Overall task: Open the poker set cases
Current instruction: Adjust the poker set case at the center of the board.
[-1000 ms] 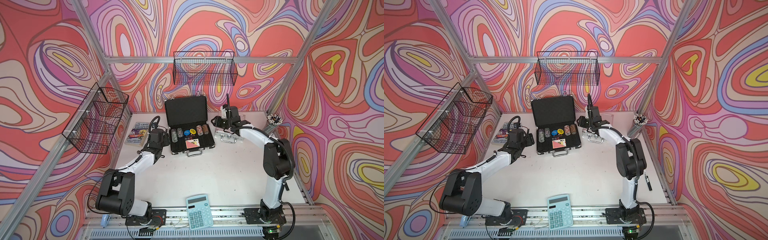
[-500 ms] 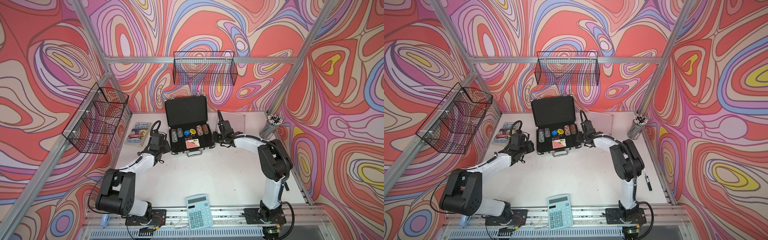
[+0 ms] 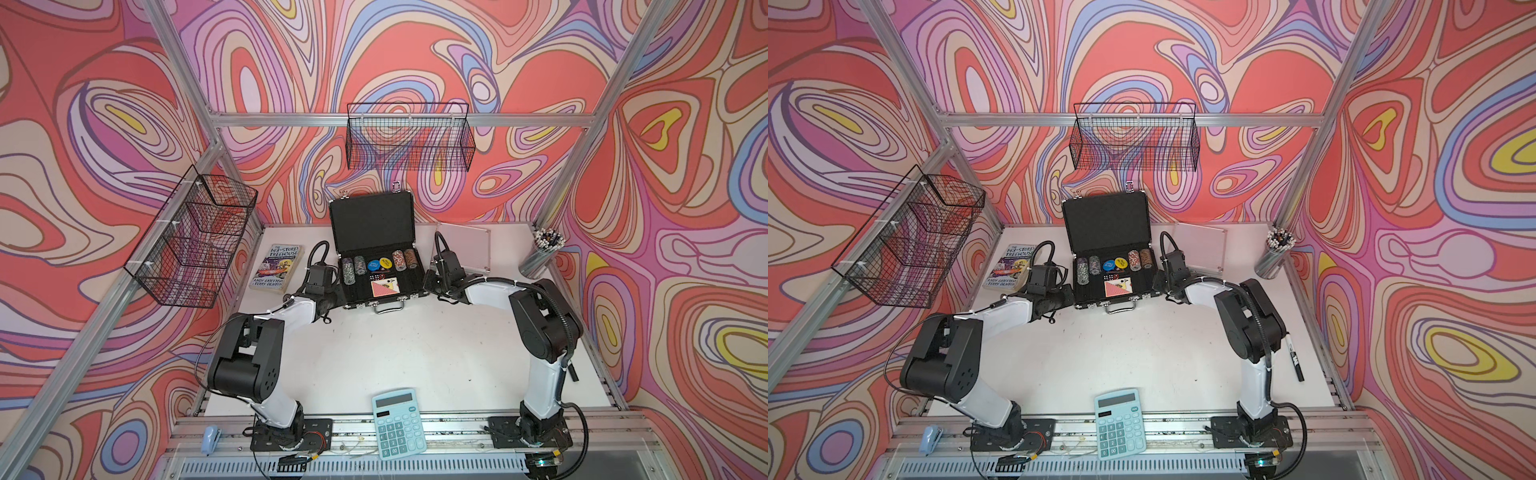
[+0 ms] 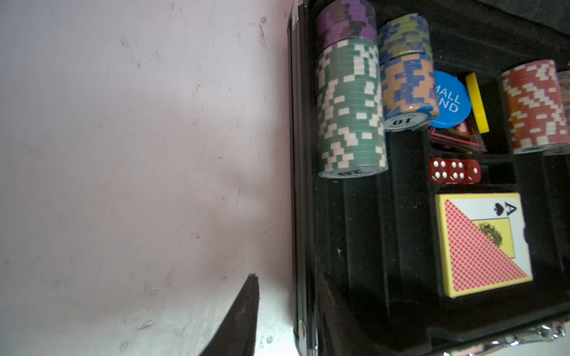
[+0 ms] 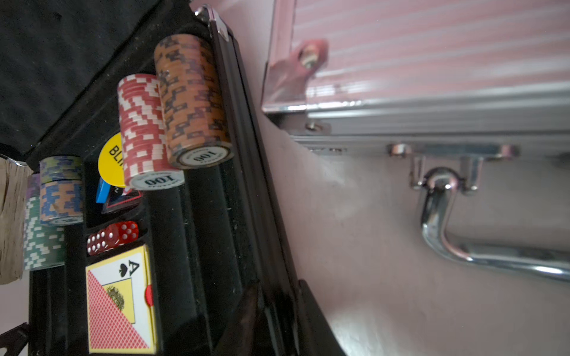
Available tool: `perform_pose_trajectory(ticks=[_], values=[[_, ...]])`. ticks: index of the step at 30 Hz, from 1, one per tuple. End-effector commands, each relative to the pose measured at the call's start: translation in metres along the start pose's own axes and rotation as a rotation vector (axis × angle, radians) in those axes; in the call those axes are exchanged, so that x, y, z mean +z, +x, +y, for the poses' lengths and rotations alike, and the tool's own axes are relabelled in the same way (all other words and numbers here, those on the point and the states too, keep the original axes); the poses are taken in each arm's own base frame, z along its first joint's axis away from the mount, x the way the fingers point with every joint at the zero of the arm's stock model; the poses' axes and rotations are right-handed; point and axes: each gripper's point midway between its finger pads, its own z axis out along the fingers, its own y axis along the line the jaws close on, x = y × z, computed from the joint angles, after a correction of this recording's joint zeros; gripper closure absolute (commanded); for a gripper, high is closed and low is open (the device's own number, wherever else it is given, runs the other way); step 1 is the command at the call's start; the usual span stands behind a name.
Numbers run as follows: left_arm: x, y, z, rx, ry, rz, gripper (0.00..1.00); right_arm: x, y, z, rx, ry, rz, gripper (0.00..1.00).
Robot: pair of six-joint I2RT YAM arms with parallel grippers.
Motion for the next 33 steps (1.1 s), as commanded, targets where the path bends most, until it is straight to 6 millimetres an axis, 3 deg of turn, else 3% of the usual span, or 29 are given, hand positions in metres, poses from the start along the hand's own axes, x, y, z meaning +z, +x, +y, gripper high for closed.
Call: perform_pose_trajectory(ticks=[1, 11, 16, 23, 31, 33], values=[[0.006, -0.008, -0.002, -0.007, -0.001, 0.010, 0.71, 0.008, 0.005, 0.000, 0.045, 0.005, -0.010, 0.84], [0.032, -0.025, -0.010, -0.011, 0.019, 0.026, 0.86, 0.011, 0.026, 0.016, 0.218, -0.062, -0.019, 0.92], [0.038, -0.037, -0.009, -0.018, 0.021, 0.019, 0.92, 0.017, 0.021, 0.021, 0.232, -0.053, -0.027, 0.93], [0.050, -0.055, -0.012, -0.002, 0.033, 0.026, 0.94, 0.030, 0.014, 0.029, 0.244, -0.064, -0.028, 0.93], [0.052, -0.054, -0.011, 0.001, 0.034, 0.030, 0.94, 0.032, 0.008, 0.033, 0.240, -0.071, -0.053, 0.91], [0.051, -0.055, -0.010, -0.002, 0.034, 0.029, 0.93, 0.032, 0.008, 0.032, 0.236, -0.066, -0.048, 0.87]])
